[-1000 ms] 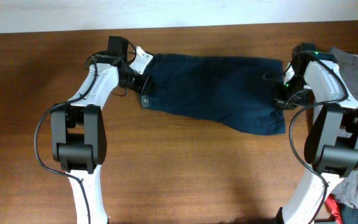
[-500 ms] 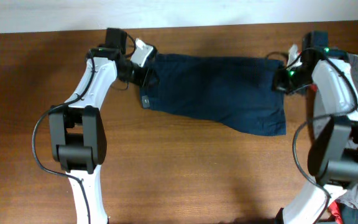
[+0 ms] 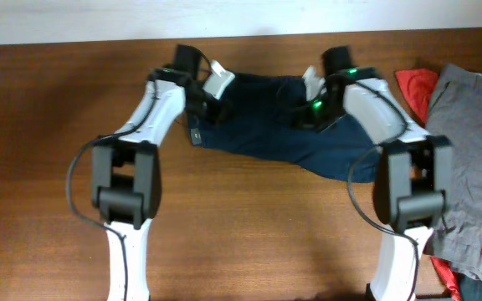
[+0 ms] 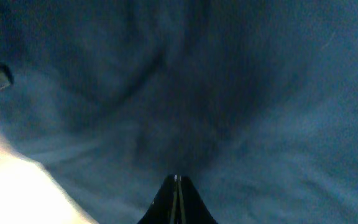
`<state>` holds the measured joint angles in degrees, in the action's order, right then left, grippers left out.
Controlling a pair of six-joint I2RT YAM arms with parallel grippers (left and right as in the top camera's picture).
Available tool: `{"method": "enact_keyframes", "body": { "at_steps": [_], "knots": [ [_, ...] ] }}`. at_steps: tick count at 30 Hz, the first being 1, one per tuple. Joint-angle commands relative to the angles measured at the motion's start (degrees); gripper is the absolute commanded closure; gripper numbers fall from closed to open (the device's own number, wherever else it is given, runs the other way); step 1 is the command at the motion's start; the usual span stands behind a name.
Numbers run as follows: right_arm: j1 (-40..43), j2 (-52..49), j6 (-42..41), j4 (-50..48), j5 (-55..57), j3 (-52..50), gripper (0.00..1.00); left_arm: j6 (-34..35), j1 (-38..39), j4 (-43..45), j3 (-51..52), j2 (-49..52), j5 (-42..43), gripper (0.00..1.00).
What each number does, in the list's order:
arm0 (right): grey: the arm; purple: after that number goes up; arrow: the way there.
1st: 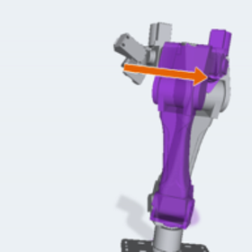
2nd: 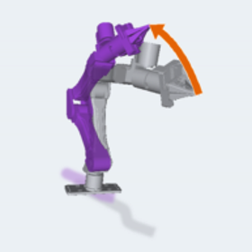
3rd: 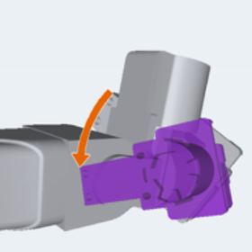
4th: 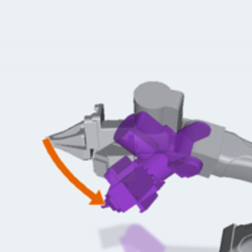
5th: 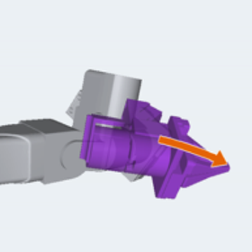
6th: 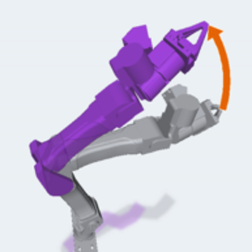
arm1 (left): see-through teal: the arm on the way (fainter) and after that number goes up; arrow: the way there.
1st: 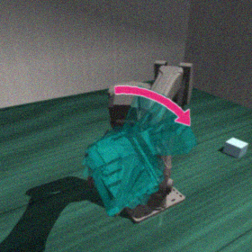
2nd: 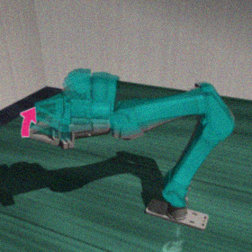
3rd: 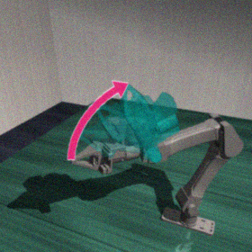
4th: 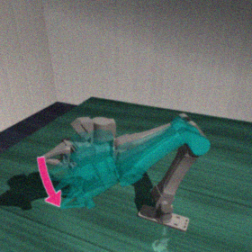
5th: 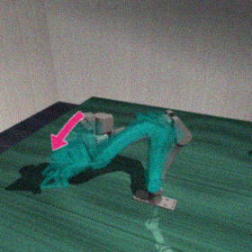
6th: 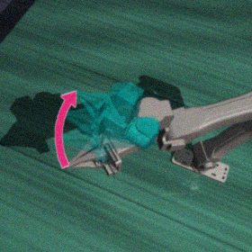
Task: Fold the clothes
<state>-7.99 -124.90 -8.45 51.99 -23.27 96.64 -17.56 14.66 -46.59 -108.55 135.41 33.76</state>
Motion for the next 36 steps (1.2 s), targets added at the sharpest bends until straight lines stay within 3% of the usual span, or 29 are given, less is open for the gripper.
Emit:
{"method": "enact_keyframes", "body": {
  "at_steps": [1,8,17,20,25,29,32,36],
  "knots": [
    [1.86,-2.16,-4.55,2.62,13.57,0.28,0.96,-0.07,-0.46,-0.28,-0.24,3.43,-1.49,0.99],
    [11.69,-3.19,-5.01,10.47,23.58,0.31,0.96,-0.09,-1.42,-2.34,-0.24,4.57,-9.68,0.99],
    [25.42,-2.58,-5.29,17.68,21.9,0.46,0.96,-0.07,-2.8,-3.54,-0.33,4.46,-10.27,0.99],
    [27.23,-0.68,-0.42,17.86,15.45,0.46,0.96,-0.02,-4.15,-7.19,-1.09,3.89,-10.71,0.99],
    [26.67,3.96,6.23,16.94,3.63,0.46,0.95,1.99,-9.03,-14.95,-1.7,3.1,-11.06,0.99],
    [23.93,6.67,15.65,13.64,-14.19,0.46,0.96,3.15,-13.25,-18.12,-1.7,3.04,-6.19,0.99],
    [20.09,6.73,14.16,9.55,-20.06,0.44,0.96,3.1,-14.53,-19.23,-1.7,2.99,-4.74,0.99],
    [10.62,5.62,9.01,-0.39,-18.78,0.35,0.96,2.71,-14.45,-20.5,-1.7,2.99,-9.75,0.99]
  ]
}}
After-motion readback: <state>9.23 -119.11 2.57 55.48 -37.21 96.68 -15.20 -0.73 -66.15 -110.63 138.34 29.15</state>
